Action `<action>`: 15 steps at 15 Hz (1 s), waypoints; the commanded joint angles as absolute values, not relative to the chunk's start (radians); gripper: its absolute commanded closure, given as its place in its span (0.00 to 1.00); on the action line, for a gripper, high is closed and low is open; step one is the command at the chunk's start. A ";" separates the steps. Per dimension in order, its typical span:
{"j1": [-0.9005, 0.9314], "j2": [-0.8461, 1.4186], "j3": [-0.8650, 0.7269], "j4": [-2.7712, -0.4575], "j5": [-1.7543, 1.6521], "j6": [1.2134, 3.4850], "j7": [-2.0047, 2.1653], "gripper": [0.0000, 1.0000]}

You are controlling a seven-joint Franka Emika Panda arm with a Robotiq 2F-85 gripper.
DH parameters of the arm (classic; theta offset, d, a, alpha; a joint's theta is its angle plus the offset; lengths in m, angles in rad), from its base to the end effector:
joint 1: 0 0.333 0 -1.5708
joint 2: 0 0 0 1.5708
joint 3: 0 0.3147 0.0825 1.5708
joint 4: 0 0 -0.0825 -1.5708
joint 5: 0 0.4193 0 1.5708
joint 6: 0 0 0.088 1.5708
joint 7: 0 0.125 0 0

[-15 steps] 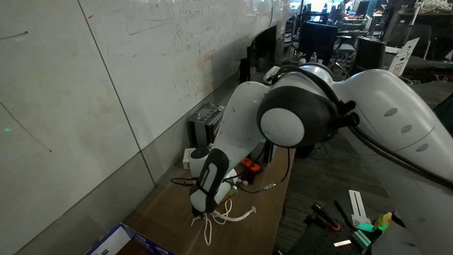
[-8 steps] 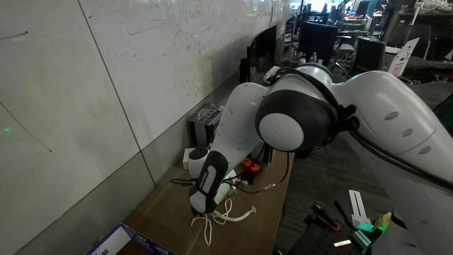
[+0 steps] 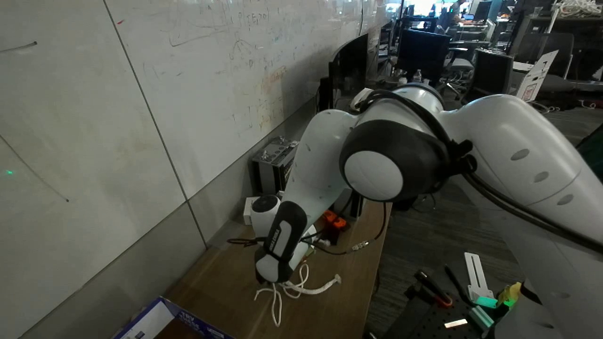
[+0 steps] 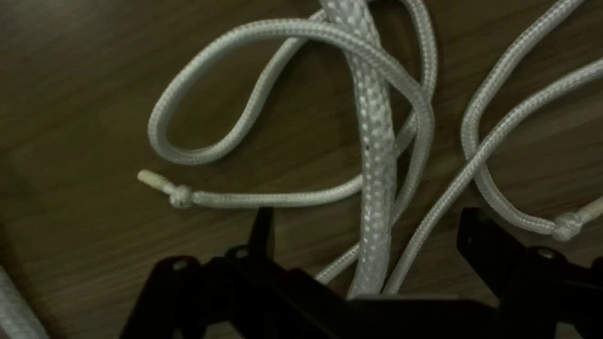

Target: Pick up the ropes on the table and put them in the box

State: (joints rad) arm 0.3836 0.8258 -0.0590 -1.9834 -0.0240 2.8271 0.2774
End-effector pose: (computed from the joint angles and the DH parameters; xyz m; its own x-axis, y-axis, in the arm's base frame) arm 0.5625 0.1868 -0.0063 0.9955 0.0899 0.0310 0.0884 -0.9951 0.0444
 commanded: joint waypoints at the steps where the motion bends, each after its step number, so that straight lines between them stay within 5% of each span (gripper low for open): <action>1: 0.388 0.841 -0.065 -1.966 -0.043 2.848 0.276 0.00; 5: 0.388 0.850 -0.067 -1.962 -0.044 2.850 0.276 0.00; 6: 0.388 0.850 -0.067 -1.965 -0.044 2.857 0.276 0.25; 7: 0.391 0.849 -0.070 -1.965 -0.046 2.855 0.276 0.25; 15: 0.391 0.841 -0.076 -1.948 -0.054 2.817 0.274 0.86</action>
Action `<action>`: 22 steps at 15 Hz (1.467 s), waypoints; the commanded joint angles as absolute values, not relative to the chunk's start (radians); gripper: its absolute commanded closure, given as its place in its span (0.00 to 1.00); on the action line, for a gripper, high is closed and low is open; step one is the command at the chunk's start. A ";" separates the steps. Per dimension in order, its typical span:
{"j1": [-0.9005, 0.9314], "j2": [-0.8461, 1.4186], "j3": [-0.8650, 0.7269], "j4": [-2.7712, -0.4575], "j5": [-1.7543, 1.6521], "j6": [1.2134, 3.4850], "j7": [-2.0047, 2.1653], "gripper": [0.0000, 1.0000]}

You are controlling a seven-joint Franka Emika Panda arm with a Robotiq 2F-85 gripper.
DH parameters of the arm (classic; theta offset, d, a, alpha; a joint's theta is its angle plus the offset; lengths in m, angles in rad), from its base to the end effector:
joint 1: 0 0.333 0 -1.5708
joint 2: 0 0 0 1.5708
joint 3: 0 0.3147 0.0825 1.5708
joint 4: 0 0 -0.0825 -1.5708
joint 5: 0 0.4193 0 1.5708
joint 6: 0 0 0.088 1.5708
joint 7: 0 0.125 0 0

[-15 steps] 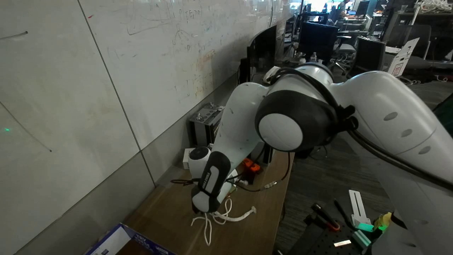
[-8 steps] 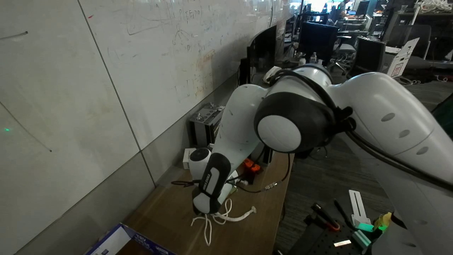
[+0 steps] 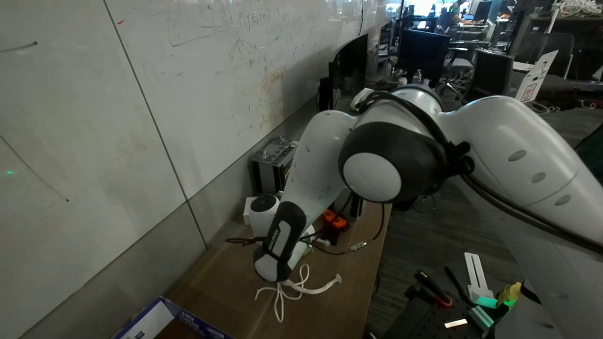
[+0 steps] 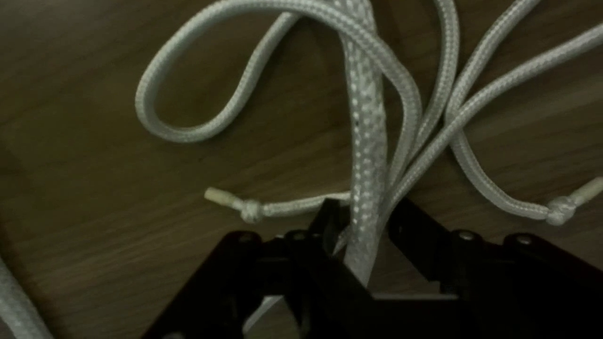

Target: Pick up the ropes on the table and put them in the box

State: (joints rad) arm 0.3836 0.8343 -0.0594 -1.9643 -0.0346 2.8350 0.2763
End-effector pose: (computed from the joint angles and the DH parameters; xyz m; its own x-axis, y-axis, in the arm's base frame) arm 0.5694 0.1897 -0.0048 0.9936 0.1018 0.0494 0.0996 -0.9941 0.0438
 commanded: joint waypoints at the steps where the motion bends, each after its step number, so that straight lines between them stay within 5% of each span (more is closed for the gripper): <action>1: 0.391 0.841 -0.077 -1.947 -0.054 2.810 0.274 0.89; 3: 0.385 0.839 -0.079 -1.945 -0.055 2.792 0.269 0.94; 11: 0.401 0.571 -0.108 -2.070 -0.134 2.543 0.284 0.89; 22: 0.392 0.041 0.093 -2.237 -0.254 2.326 0.517 0.89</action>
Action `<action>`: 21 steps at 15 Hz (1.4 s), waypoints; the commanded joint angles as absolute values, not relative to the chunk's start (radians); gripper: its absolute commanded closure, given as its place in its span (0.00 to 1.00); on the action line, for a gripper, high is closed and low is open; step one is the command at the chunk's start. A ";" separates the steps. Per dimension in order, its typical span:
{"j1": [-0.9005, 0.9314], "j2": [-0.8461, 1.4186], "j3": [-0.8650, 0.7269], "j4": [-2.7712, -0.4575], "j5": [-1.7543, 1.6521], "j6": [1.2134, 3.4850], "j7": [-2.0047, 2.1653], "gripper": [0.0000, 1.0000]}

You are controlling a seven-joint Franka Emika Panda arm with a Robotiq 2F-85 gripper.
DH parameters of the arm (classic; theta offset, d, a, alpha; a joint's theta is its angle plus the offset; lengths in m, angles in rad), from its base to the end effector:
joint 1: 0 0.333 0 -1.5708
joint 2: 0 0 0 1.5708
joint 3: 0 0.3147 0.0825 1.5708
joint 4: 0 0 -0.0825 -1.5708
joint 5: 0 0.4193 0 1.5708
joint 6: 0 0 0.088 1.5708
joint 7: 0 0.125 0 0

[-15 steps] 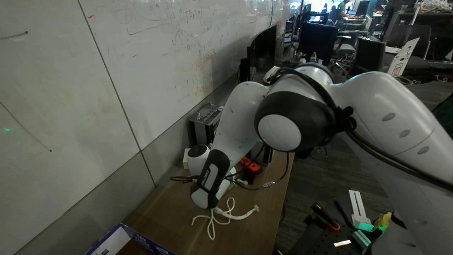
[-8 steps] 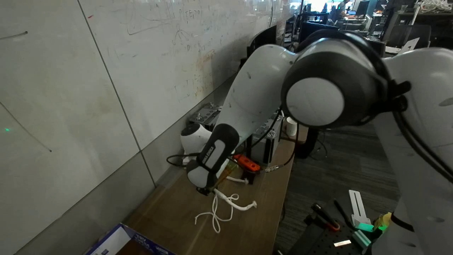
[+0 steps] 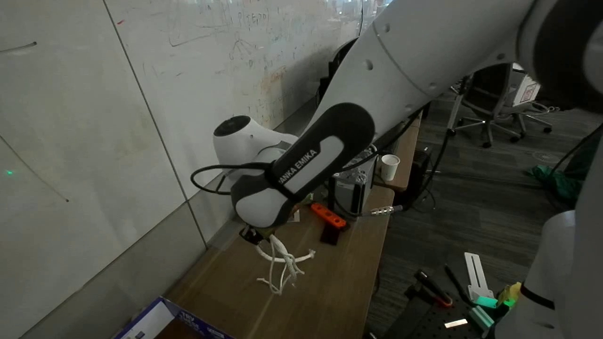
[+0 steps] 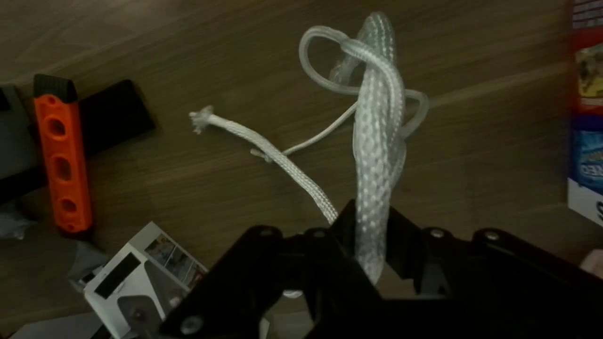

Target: Pick up the ropes on the table and put them in the box

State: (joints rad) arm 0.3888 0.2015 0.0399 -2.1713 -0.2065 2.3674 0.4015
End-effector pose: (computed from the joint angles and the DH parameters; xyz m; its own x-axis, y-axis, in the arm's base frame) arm 0.5317 0.2376 0.2558 0.9836 0.1761 0.0392 0.1698 -0.9769 0.1298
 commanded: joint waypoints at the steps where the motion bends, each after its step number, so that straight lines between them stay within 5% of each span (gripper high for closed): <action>1: 0.386 -0.003 0.118 -2.236 -0.258 2.303 0.552 0.89; 10: 0.330 -0.303 0.371 -2.119 -0.273 2.089 0.951 0.90; 21: 0.243 -0.297 0.524 -1.973 -0.365 2.137 1.245 0.91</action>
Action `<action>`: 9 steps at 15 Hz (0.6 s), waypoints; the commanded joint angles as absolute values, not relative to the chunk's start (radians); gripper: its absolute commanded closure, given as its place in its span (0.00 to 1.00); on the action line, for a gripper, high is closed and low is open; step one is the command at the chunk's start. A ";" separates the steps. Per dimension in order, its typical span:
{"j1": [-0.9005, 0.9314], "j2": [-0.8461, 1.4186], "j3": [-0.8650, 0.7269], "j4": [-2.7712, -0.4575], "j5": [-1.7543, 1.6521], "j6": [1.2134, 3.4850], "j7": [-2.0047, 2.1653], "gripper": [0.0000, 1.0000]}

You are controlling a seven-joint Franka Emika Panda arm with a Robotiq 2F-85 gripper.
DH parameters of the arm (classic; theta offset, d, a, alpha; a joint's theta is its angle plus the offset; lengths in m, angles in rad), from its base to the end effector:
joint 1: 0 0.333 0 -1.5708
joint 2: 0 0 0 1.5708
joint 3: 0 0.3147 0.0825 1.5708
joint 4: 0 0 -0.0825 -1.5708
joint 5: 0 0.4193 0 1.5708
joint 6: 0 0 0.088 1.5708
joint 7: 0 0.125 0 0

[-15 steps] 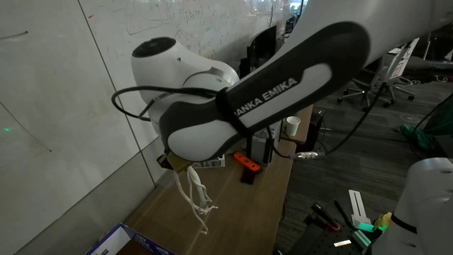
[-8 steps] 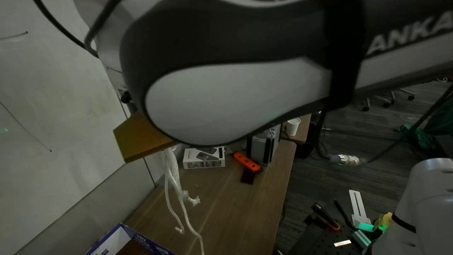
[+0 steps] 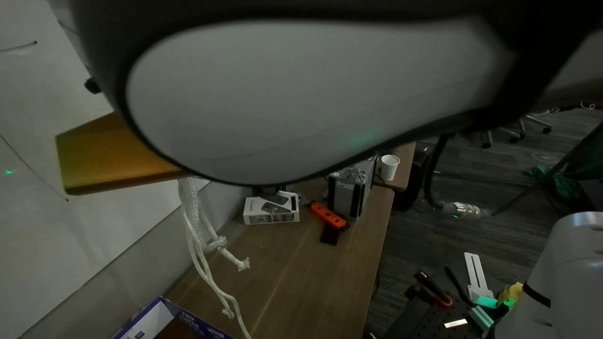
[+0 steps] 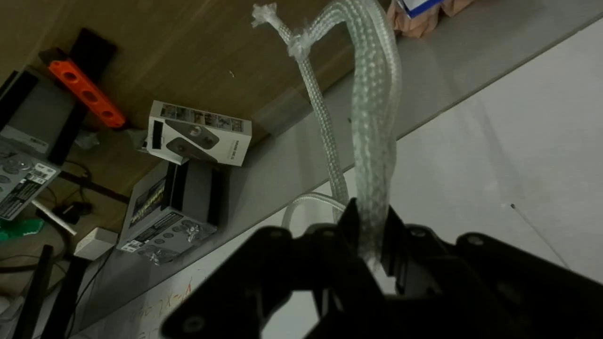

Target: Pick up the ropes on the table and put them in the box

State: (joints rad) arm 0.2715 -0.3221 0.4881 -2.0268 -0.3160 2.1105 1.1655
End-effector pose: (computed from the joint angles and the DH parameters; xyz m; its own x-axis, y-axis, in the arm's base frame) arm 0.3907 0.3806 0.5872 0.8042 -0.2689 0.5300 -0.2497 -0.9621 -0.1093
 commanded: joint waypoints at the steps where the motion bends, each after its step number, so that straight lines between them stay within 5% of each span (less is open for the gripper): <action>1: 0.239 -0.294 0.531 -1.965 -0.382 2.143 1.274 0.91; 9: 0.272 -0.290 0.558 -1.949 -0.351 2.195 1.402 0.91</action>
State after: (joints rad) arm 0.2586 -0.3044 0.5438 -1.9659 -0.3786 2.1738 1.3682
